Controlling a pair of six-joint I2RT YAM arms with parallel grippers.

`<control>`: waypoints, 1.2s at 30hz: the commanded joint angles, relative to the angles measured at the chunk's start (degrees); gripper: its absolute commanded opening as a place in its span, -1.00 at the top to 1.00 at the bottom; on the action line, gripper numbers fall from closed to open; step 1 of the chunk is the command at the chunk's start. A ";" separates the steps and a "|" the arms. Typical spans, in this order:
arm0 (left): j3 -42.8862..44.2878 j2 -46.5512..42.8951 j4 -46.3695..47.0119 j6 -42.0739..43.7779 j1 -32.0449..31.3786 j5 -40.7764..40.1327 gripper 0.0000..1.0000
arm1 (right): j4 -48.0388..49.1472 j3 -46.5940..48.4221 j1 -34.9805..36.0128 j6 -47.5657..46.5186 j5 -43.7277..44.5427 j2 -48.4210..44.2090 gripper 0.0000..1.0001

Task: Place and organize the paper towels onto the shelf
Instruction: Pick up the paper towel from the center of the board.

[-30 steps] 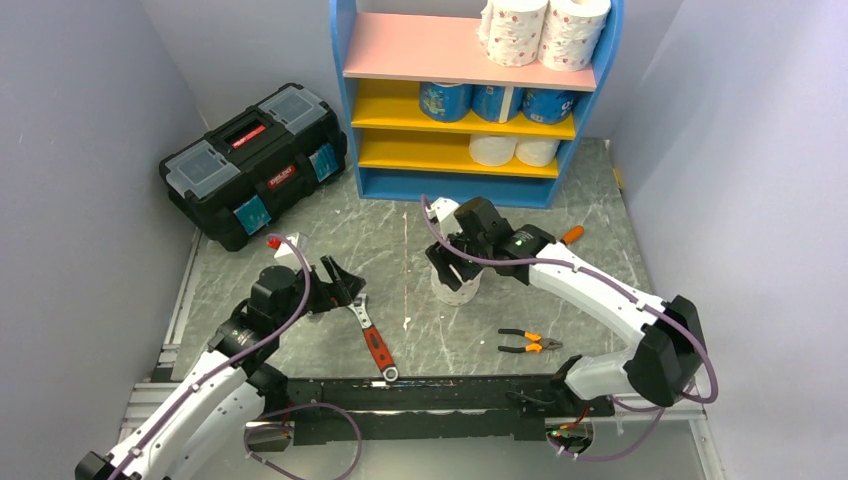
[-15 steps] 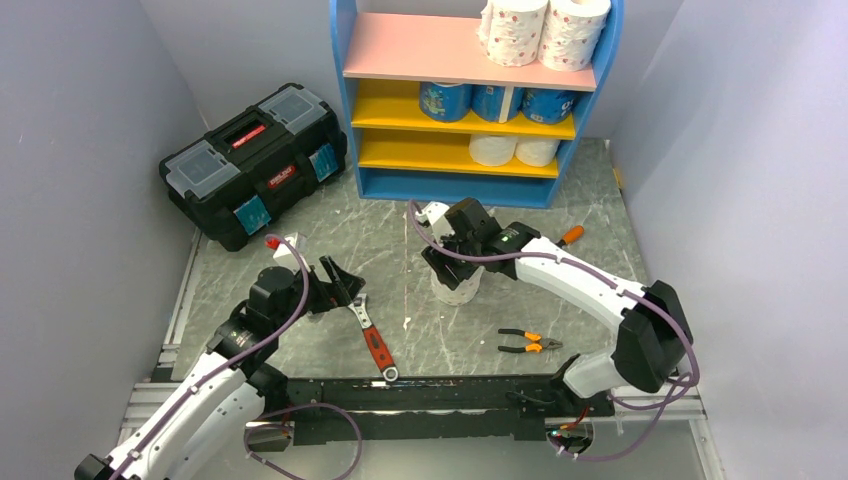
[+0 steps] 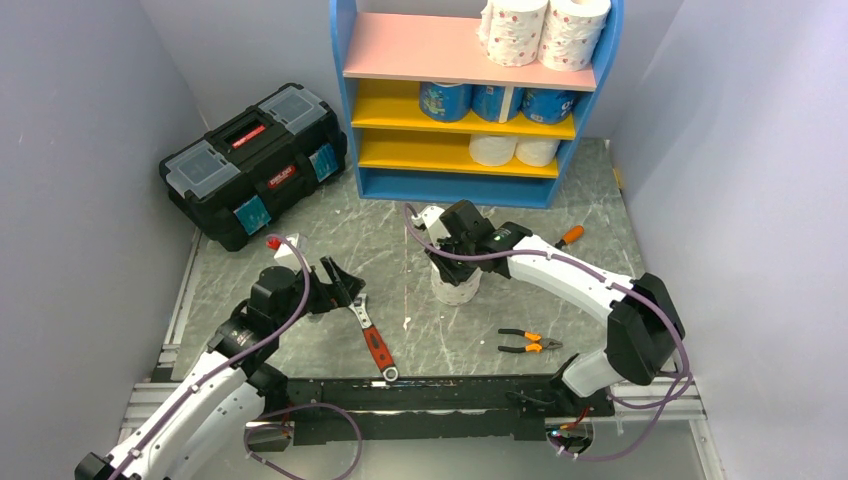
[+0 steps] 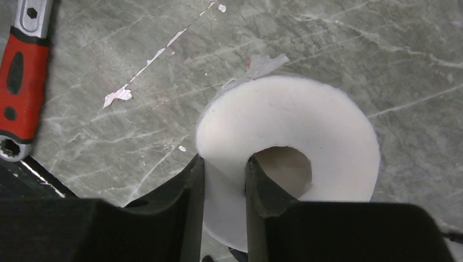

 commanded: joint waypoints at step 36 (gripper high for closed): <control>26.78 21.86 10.42 9.81 -0.27 -0.57 -0.93 | -1.31 71.68 -8.15 -8.17 8.42 11.49 0.67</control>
